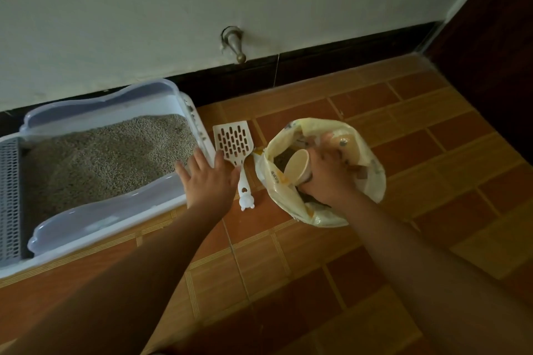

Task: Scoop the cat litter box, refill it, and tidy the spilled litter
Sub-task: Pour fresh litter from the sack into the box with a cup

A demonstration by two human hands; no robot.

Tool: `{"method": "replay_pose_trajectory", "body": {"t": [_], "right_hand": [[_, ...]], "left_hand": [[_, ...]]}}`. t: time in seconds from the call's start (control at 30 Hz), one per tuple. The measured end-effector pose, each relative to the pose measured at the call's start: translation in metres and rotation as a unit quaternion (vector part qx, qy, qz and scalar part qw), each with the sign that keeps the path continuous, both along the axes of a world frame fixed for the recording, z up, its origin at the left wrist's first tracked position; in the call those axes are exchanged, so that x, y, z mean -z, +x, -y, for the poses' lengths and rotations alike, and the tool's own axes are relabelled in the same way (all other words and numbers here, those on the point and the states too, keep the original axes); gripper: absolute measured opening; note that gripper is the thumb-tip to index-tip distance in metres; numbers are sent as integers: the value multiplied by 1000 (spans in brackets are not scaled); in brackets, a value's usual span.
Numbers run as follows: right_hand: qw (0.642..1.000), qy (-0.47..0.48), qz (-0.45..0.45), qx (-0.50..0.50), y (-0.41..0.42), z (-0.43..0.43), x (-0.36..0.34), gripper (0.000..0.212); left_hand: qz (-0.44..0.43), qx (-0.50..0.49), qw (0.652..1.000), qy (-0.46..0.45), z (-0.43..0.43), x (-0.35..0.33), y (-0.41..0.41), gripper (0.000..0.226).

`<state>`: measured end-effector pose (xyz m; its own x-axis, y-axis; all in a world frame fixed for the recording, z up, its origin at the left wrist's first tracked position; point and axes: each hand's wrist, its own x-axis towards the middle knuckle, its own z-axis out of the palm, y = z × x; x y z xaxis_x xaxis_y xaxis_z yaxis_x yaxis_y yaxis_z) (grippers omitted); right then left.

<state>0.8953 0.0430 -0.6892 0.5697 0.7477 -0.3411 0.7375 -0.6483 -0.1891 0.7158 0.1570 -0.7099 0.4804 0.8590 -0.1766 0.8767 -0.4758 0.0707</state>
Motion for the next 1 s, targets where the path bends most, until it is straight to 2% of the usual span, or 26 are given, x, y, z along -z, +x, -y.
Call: {"method": "replay_pose_trajectory", "body": {"t": [0.1,0.2,0.33,0.43,0.8,1.0], "right_hand": [[997,-69,41,0,-4,-18,5,93],[991,-137,9,3,-6,-28,20,79],[980,-196,32,-11,-6,-32,36,70],[973,-224,54,-9,-3,-33,40,71],[982,-179,55,-25,-9,-54,62,53],[989,-145,33,-16,-9,-57,62,60]], "left_hand": [[-10,4,1000,11,1,2,0,62],[-13,12,1000,22,2,4,0,59],[-12,15,999,29,2,6,1,54],[1,15,999,38,3,9,0,50],[28,32,990,133,-1,27,-7,35],[38,37,988,142,-3,29,-9,35]]}}
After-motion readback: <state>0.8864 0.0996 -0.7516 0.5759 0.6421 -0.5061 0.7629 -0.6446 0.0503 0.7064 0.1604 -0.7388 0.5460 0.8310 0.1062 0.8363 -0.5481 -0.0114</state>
